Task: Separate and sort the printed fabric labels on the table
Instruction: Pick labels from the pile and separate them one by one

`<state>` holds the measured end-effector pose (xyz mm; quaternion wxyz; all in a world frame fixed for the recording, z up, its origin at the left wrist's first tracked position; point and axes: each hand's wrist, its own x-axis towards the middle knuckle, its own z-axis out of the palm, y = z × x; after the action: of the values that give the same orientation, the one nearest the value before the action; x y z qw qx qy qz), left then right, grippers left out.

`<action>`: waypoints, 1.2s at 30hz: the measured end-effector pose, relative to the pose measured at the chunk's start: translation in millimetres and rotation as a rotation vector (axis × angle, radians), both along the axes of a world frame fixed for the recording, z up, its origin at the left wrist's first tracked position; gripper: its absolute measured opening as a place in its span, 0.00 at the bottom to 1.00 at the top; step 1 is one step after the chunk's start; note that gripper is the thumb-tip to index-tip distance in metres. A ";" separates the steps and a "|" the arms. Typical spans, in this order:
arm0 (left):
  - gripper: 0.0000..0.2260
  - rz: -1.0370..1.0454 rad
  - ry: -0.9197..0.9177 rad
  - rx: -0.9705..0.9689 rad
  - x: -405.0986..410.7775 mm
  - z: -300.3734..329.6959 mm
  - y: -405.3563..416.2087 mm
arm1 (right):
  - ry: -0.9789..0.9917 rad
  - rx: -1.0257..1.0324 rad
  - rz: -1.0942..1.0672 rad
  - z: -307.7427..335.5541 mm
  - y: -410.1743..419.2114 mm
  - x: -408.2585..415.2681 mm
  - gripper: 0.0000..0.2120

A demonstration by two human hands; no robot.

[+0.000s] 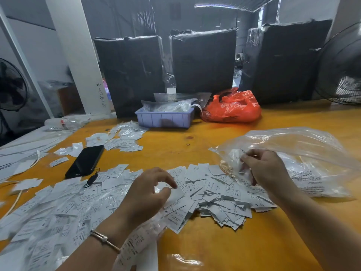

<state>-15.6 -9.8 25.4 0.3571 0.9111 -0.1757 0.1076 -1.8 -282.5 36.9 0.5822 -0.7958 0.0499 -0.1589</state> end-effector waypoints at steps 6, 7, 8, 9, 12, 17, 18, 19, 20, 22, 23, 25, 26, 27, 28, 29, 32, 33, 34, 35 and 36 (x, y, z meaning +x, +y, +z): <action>0.22 -0.254 0.265 -0.141 -4.3 1.6 -10.4 | 0.231 0.212 0.574 4.8 28.5 -21.0 0.06; 0.25 -0.297 0.309 -0.151 -5.8 3.6 -11.8 | 0.215 0.176 0.597 4.0 32.5 -23.6 0.09; 0.26 -0.329 0.339 -0.154 -7.7 5.6 -13.0 | 0.191 0.148 0.609 2.6 35.8 -25.4 0.12; 0.24 -0.350 0.355 -0.154 -9.0 7.0 -13.7 | 0.164 0.135 0.623 1.1 38.8 -26.4 0.14; 0.17 -0.385 0.386 -0.211 -12.6 8.9 -16.1 | 0.101 0.151 0.683 -2.4 44.6 -28.1 0.14; 0.04 -0.351 0.362 -0.359 -13.4 7.6 -15.8 | -0.013 -0.108 0.471 -0.5 32.0 -20.1 0.04; 0.03 -0.336 0.349 -0.377 -12.4 8.1 -15.0 | -0.065 -0.321 0.357 0.6 24.1 -16.7 0.02; 0.03 -0.319 0.335 -0.391 -11.3 8.3 -13.7 | -0.093 -0.518 0.275 2.2 16.5 -13.9 0.03; 0.03 -0.302 0.323 -0.400 -10.4 8.5 -12.4 | -0.077 -0.645 0.253 4.7 9.1 -12.7 0.04; 0.04 -0.266 0.300 -0.408 -9.5 9.3 -10.1 | 0.024 -0.752 0.311 9.0 -0.5 -12.4 0.08; 0.05 -0.251 0.294 -0.414 -9.0 9.0 -9.1 | 0.065 -0.806 0.338 10.2 -2.1 -13.1 0.11; 0.07 -0.239 0.290 -0.424 -8.4 8.9 -8.0 | 0.101 -0.928 0.353 9.8 -3.3 -13.3 0.14; 0.09 -0.238 0.292 -0.428 -8.6 9.2 -7.8 | 0.095 -0.967 0.350 9.0 -3.1 -13.3 0.14; 0.10 -0.240 0.291 -0.435 -8.2 8.7 -7.5 | 0.085 -0.992 0.344 7.9 -2.7 -13.3 0.13; 0.10 -0.243 0.294 -0.443 -8.5 8.9 -7.4 | 0.074 -1.008 0.340 6.8 -2.6 -13.2 0.13; 0.10 -0.248 0.295 -0.452 -8.8 8.8 -7.3 | 0.063 -1.017 0.334 6.0 -2.3 -12.9 0.11; 0.12 -0.245 0.303 -0.446 -10.5 9.8 -7.6 | 0.022 -1.015 0.321 6.4 -2.0 -12.0 0.09; 0.12 -0.238 0.298 -0.433 -10.9 10.0 -7.9 | 0.007 -1.004 0.316 7.3 -1.5 -12.4 0.09; 0.13 -0.235 0.299 -0.427 -11.4 10.4 -8.4 | -0.013 -0.990 0.311 8.4 -0.5 -13.2 0.09; 0.11 -0.232 0.297 -0.422 -11.1 9.9 -8.4 | -0.044 -0.972 0.306 9.4 0.4 -14.3 0.09; 0.09 -0.232 0.300 -0.426 -10.7 10.1 -8.5 | -0.085 -0.945 0.304 10.2 1.3 -15.2 0.08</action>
<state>-26.3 -18.4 35.6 0.5723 0.7951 -0.1976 -0.0356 -17.0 -281.2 47.1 0.1761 -0.9637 -0.1677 -0.1099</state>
